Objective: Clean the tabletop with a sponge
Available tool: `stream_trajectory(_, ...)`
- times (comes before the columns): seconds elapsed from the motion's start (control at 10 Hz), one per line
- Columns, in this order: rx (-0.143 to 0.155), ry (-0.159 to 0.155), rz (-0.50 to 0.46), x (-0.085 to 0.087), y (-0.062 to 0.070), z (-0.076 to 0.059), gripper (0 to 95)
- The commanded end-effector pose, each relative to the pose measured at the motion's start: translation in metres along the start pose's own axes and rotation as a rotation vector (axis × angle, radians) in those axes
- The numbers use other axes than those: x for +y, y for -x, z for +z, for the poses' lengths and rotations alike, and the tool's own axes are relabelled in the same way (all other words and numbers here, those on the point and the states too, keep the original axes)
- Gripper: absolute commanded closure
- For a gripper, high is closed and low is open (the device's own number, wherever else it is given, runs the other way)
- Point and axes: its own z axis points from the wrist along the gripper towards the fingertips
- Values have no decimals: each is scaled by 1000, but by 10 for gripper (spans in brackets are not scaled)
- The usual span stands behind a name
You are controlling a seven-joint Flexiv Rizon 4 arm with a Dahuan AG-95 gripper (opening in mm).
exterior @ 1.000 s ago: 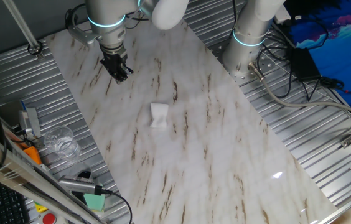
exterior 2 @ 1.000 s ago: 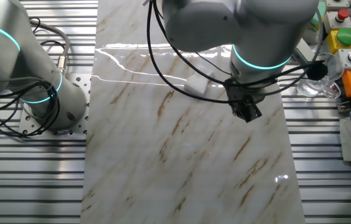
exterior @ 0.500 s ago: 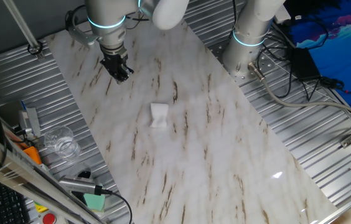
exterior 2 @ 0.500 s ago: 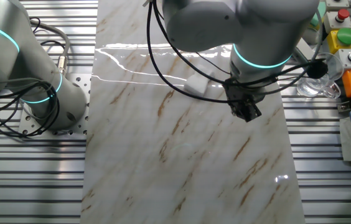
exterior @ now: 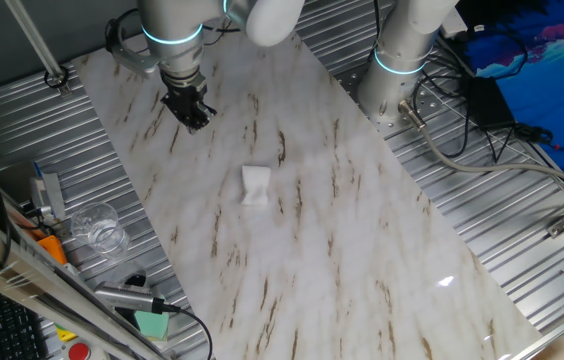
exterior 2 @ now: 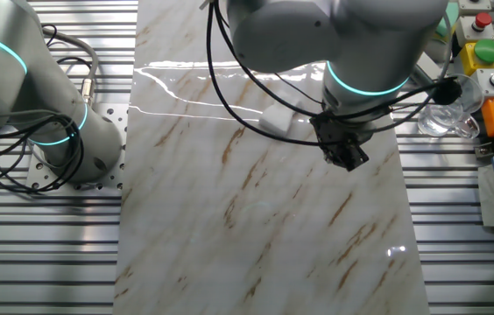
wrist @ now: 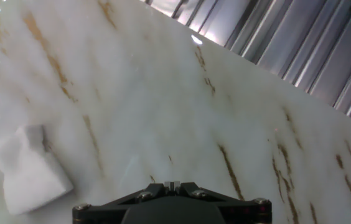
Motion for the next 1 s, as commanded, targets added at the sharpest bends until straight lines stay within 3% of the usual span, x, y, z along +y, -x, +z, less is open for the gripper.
stream_trajectory(0.1, 2, -6, 10, 0, 0, 0, 950)
stream_trajectory(0.3, -20, -24, 18, 0, 0, 0, 950)
stream_trajectory(0.7, 2, -50, 76, 0, 0, 0, 950)
stream_trajectory(1.0, 9, -50, 121, 0, 0, 0, 950)
